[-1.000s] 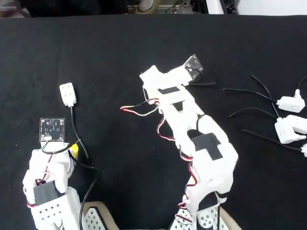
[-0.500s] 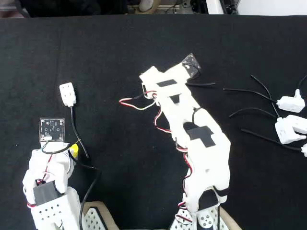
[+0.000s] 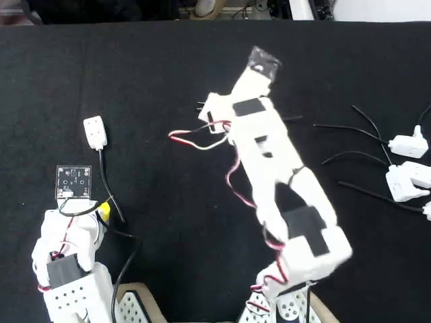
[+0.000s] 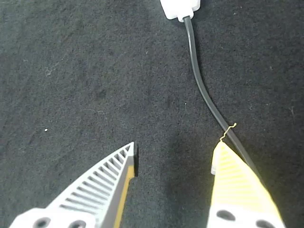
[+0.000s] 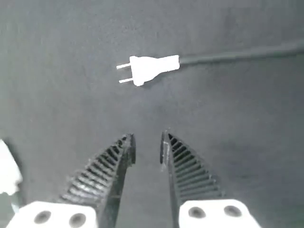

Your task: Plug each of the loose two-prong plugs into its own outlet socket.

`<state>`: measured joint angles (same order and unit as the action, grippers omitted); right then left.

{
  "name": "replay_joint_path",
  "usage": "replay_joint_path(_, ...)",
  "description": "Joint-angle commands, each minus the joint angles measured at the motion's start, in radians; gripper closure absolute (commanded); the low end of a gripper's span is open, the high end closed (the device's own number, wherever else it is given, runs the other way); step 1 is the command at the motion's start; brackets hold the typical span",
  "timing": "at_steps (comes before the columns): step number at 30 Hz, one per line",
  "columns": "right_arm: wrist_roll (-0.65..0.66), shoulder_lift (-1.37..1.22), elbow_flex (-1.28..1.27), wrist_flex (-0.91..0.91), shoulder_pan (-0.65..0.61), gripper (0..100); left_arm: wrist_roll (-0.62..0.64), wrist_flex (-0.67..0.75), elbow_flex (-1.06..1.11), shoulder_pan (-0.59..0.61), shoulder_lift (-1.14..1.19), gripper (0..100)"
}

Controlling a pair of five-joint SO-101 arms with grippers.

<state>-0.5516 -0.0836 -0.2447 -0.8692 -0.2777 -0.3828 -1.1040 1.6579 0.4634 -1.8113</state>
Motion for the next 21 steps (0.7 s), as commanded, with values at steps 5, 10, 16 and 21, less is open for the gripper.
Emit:
replay_joint_path(5, 0.73, 0.12, -0.216, 0.192, 0.133, 89.7, -0.006, 0.008, -0.002, 0.004, -0.009, 74)
replay_joint_path(10, 0.99, 0.045, -0.277, 0.348, 0.149, 89.6, -0.006, 0.008, -0.002, 0.002, -0.009, 74)
replay_joint_path(16, 1.017, -0.223, -0.059, 0.358, 0.137, 89.6, -0.006, 0.008, -0.002, 0.002, -0.009, 74)
replay_joint_path(21, 1.1, -0.344, 0.105, 0.238, 0.138, 89.6, -0.006, 0.008, -0.002, 0.002, -0.009, 74)
